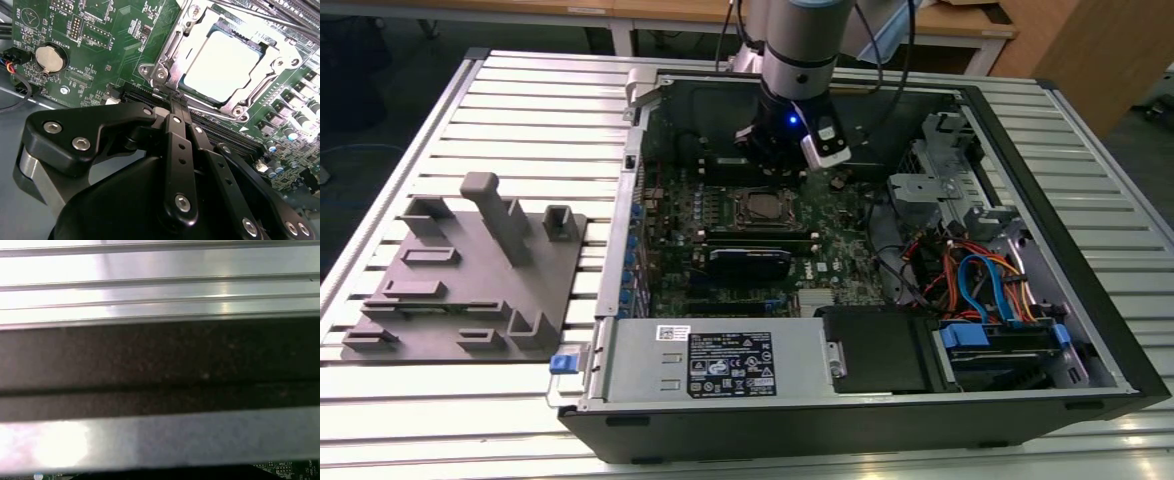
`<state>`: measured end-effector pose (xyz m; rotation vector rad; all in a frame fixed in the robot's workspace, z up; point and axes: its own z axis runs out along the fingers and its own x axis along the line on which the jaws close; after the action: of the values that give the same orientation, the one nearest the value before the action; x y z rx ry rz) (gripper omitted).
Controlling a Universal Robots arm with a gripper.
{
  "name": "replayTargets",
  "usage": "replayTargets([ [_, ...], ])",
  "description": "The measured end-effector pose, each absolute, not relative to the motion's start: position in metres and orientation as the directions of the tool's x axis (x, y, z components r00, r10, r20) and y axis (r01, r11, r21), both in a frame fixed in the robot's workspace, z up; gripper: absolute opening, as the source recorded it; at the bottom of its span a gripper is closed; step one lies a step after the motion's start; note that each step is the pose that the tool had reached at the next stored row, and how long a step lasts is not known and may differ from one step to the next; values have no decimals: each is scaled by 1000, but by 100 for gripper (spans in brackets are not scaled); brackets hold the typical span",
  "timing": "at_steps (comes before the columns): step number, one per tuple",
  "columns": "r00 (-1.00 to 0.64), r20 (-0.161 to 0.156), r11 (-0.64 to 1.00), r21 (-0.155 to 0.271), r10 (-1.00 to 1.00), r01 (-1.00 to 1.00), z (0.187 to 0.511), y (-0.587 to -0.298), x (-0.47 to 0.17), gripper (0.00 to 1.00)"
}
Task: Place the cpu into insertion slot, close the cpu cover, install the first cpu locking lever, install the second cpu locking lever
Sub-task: 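Install the first cpu locking lever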
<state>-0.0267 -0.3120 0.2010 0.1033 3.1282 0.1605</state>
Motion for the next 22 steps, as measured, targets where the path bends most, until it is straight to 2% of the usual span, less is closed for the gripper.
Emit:
replayTargets([
  [22,-998,-4,993,96,66,66,199,-313,-26,11],
])
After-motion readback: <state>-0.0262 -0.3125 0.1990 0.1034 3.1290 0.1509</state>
